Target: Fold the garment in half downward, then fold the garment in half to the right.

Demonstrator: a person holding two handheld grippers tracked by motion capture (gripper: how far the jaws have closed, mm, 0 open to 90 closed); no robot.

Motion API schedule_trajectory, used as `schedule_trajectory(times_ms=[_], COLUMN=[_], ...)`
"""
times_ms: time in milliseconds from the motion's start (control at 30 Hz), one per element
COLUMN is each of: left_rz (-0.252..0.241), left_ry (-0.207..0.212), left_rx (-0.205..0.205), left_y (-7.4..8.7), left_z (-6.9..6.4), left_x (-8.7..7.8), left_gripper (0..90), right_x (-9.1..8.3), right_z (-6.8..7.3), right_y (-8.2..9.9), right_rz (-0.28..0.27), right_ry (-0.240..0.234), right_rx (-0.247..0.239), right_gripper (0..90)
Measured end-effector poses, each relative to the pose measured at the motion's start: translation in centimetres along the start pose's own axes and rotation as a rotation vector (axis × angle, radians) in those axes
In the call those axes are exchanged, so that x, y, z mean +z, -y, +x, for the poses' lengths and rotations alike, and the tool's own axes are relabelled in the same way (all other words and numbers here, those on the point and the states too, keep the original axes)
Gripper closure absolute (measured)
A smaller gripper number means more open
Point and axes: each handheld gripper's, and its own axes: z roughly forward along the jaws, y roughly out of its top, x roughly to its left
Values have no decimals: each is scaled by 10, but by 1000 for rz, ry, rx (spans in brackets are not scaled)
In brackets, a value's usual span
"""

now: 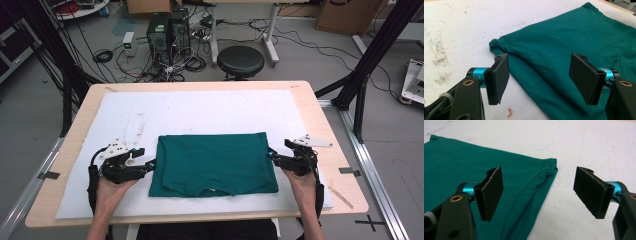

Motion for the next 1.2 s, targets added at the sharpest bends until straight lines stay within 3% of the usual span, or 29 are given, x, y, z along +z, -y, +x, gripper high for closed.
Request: schedule_trajectory(times_ms=[100, 300, 433, 533, 633, 767, 900, 1200], left_rz=[-1, 3, -11, -22, 15, 41, 58, 53], left_ry=[1, -21, 0, 10, 36, 42, 24, 1], left_rx=[-2, -25, -44, -35, -48, -45, -15, -19], left_y=[1, 4, 4, 3, 1, 0, 0, -1], left_z=[-3, -7, -8, -11, -12, -15, -18, -27], left_x=[-1, -3, -6, -7, -6, -5, -3, -2], left_gripper=[322, 322, 323, 323, 349, 384, 383, 355], right_x=[-2, -3, 1, 0, 0, -1, -5, -9], right_z=[-1, -5, -8, -8, -8, -11, -14, -11], right_y=[-1, 4, 6, 5, 5, 6, 6, 5], right_rz=[6, 1, 19, 15, 15, 16, 5, -1], right_ry=[-8, -19, -27, -31, -30, -30, -26, -36], right_rx=[-13, 5, 10, 16, 12, 17, 29, 30], right_gripper=[244, 244, 244, 244, 244, 244, 244, 244])
